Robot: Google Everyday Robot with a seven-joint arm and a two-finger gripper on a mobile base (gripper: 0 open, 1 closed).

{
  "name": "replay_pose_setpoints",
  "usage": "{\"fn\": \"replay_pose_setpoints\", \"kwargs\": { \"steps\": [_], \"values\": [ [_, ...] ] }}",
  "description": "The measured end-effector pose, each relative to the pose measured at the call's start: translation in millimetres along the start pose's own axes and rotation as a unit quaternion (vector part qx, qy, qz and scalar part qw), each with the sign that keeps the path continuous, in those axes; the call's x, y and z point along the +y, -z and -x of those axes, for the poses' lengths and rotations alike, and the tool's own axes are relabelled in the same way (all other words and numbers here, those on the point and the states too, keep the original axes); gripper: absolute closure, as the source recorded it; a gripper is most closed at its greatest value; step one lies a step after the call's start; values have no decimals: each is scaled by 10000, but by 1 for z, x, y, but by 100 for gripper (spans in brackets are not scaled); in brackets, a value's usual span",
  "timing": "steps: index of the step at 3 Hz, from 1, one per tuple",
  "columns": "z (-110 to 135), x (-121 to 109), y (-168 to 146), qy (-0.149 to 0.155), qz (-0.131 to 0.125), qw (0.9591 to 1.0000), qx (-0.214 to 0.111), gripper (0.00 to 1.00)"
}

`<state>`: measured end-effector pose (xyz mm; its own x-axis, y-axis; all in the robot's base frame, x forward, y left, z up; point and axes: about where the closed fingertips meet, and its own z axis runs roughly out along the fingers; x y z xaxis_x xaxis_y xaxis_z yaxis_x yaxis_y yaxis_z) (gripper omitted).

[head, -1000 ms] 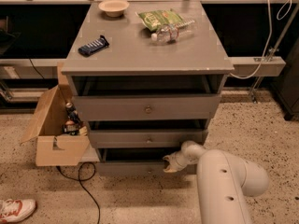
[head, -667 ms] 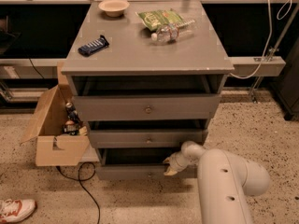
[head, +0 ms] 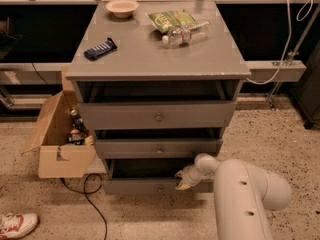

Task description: Open bottom drawer

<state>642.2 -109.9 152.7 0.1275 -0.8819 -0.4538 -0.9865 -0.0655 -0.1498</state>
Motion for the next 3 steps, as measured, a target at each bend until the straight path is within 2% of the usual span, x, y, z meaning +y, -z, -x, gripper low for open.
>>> {"fn": "replay_pose_setpoints", "kwargs": {
  "steps": [3],
  "values": [
    [0,0,0,0,0,10000,0,30]
  ]
}}
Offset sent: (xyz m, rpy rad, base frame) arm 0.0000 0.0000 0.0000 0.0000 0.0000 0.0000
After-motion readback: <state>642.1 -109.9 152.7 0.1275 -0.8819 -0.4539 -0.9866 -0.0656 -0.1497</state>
